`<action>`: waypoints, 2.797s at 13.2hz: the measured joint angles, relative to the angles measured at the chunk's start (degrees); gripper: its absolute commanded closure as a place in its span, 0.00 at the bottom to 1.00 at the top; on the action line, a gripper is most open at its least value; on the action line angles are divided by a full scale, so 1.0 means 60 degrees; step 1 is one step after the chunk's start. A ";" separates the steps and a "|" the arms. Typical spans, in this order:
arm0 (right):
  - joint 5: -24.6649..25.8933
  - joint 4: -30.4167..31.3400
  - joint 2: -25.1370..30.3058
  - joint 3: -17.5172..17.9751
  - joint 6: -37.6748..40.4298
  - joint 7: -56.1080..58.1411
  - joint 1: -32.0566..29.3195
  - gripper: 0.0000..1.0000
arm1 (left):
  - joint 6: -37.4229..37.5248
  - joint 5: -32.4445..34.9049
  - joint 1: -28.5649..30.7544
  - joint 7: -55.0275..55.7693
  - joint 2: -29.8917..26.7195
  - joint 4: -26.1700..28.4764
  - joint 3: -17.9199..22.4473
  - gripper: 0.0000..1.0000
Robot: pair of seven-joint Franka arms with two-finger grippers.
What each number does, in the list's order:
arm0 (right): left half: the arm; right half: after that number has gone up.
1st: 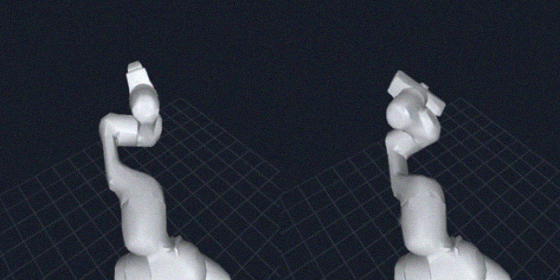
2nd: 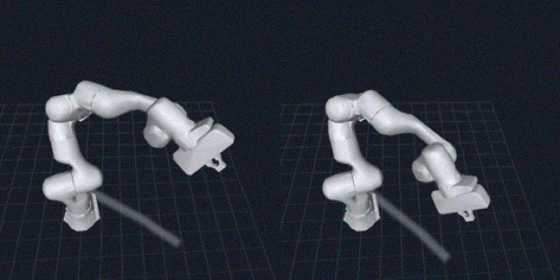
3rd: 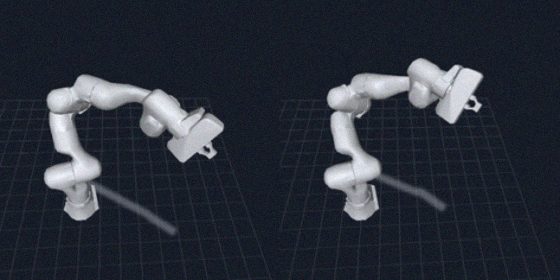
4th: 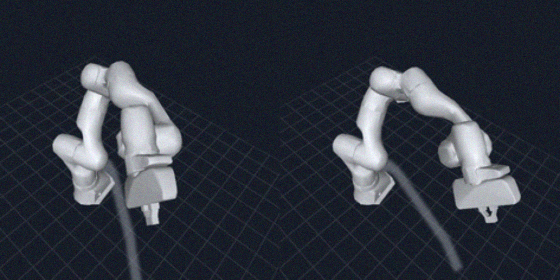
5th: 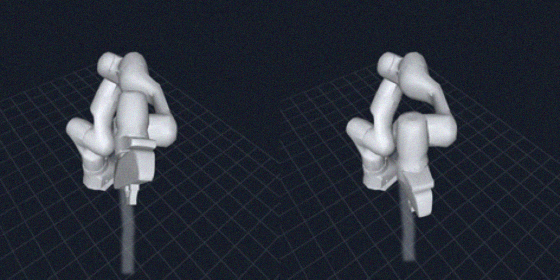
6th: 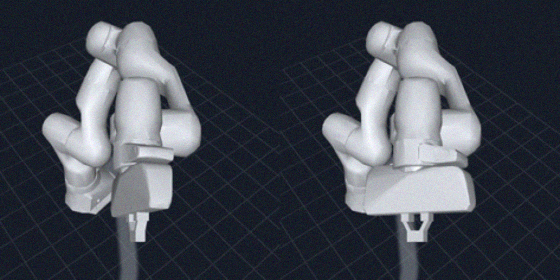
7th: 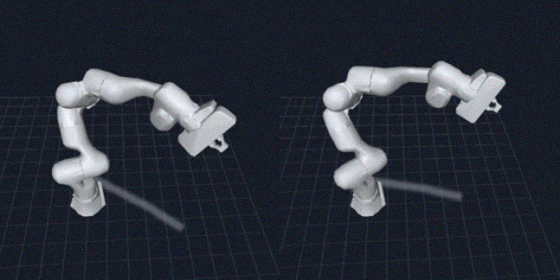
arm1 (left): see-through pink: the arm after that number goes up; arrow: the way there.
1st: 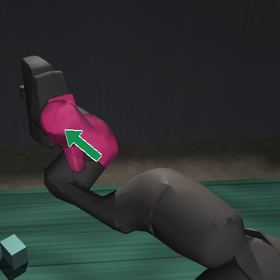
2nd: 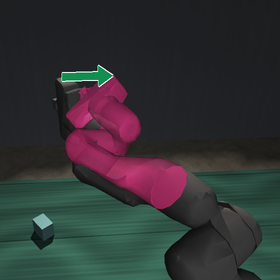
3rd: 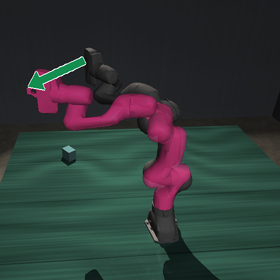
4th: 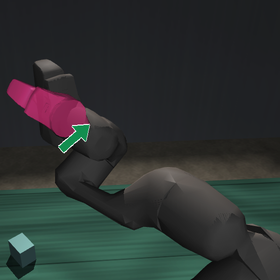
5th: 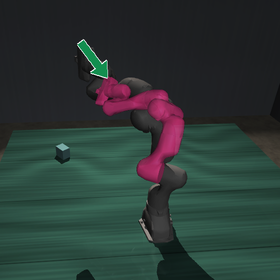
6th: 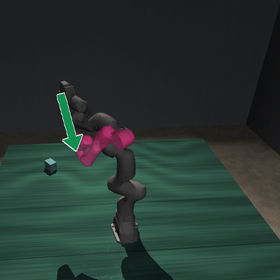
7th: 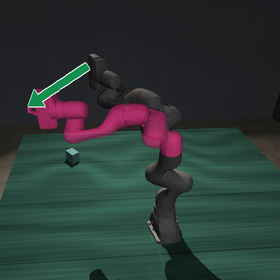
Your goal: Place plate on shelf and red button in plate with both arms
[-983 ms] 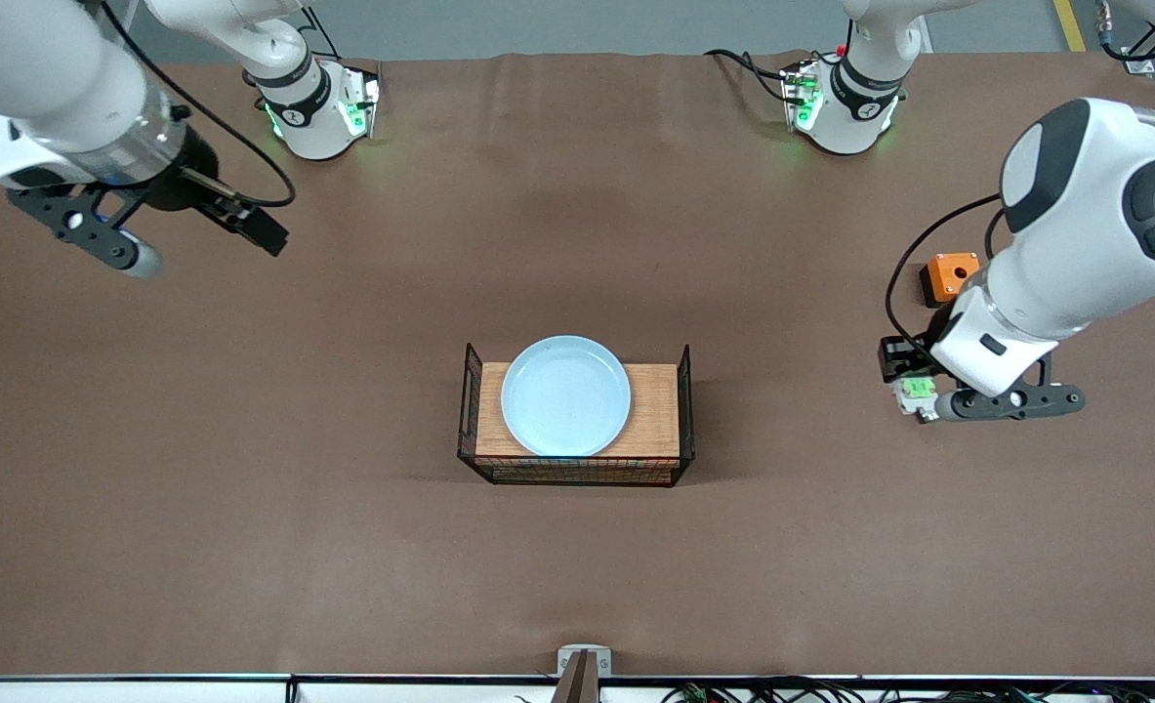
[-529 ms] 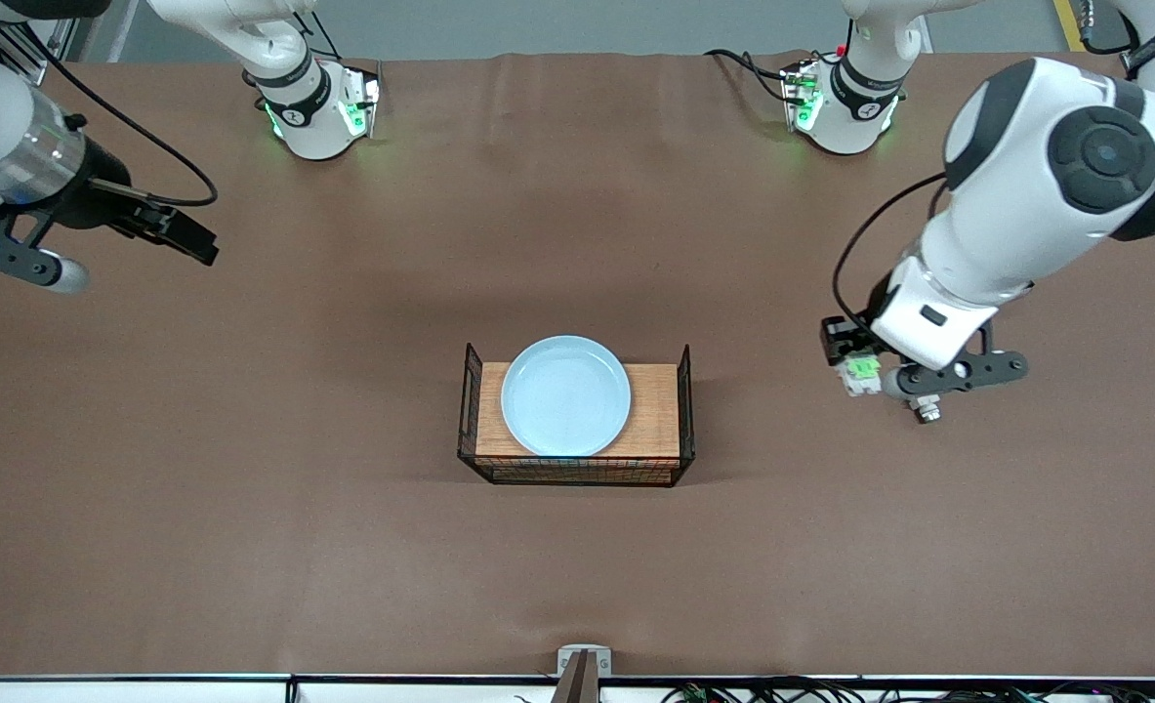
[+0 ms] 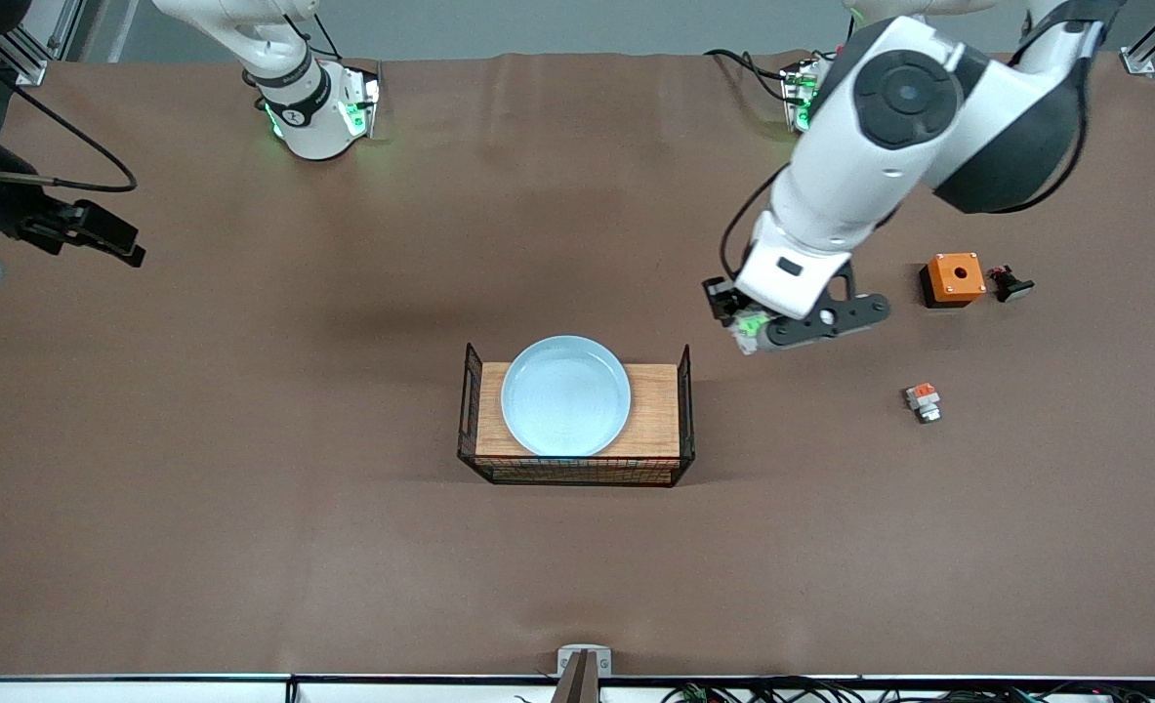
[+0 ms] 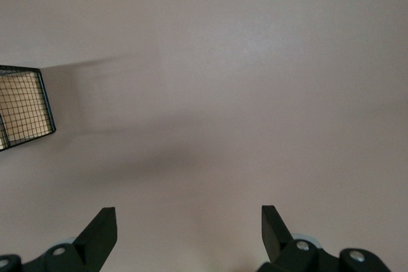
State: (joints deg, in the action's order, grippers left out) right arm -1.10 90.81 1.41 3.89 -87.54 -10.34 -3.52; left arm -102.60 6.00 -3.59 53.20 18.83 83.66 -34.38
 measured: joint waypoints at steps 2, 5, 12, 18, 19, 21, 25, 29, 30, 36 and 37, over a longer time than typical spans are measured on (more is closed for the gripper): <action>-0.0020 -0.0104 0.0004 0.0000 -0.0135 0.0108 -0.0126 0.00 | -0.0031 0.0000 -0.0514 0.0704 0.0457 -0.0317 0.0024 1.00; -0.0021 -0.0409 -0.0010 0.0011 -0.0172 0.0112 -0.0130 0.00 | -0.0319 0.0278 -0.1339 0.1609 0.1033 -0.0589 0.0254 1.00; -0.0026 -0.0861 -0.0269 0.0053 -0.0172 0.0116 -0.0130 0.00 | -0.1783 0.0447 -0.2563 0.2554 0.2372 -0.1274 0.1030 1.00; -0.0027 -0.0915 -0.0287 0.0062 -0.0171 0.0116 -0.0131 0.00 | -0.2704 0.0458 -0.4810 0.2902 0.3490 -0.1979 0.3223 0.91; -0.0027 -0.0916 -0.0288 0.0062 -0.0171 0.0116 -0.0131 0.00 | -0.2810 0.0458 -0.4802 0.2902 0.3565 -0.2014 0.3253 0.83; -0.0027 -0.0916 -0.0289 0.0063 -0.0171 0.0116 -0.0131 0.00 | -0.2842 0.0459 -0.4768 0.2902 0.3640 -0.2084 0.3296 0.30; -0.0030 -0.0919 -0.0292 0.0086 -0.0170 0.0118 -0.0130 0.00 | -0.2840 0.0476 -0.4768 0.2886 0.3696 -0.2150 0.3322 0.01; -0.0031 -0.0919 -0.0301 0.0116 -0.0166 0.0118 -0.0130 0.00 | -0.2231 0.0482 -0.4602 0.2885 0.3363 -0.2452 0.3355 0.01; -0.0031 -0.0919 -0.0305 0.0117 -0.0164 0.0118 -0.0130 0.00 | -0.1892 0.0482 -0.4455 0.2834 0.3113 -0.2493 0.3369 0.01; -0.0032 -0.0924 -0.0310 0.0119 -0.0162 0.0119 -0.0130 0.00 | 0.0669 0.0545 -0.3377 0.1359 0.1280 -0.2559 0.3424 0.01; -0.0032 -0.0924 -0.0311 0.0120 -0.0162 0.0119 -0.0130 0.00 | 0.1079 0.0554 -0.3049 0.0770 0.0997 -0.2559 0.3431 0.01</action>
State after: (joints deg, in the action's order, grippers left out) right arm -1.29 85.27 -0.46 4.61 -88.51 -9.62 -4.30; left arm -96.12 9.32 -21.88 57.82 24.82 68.31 -13.79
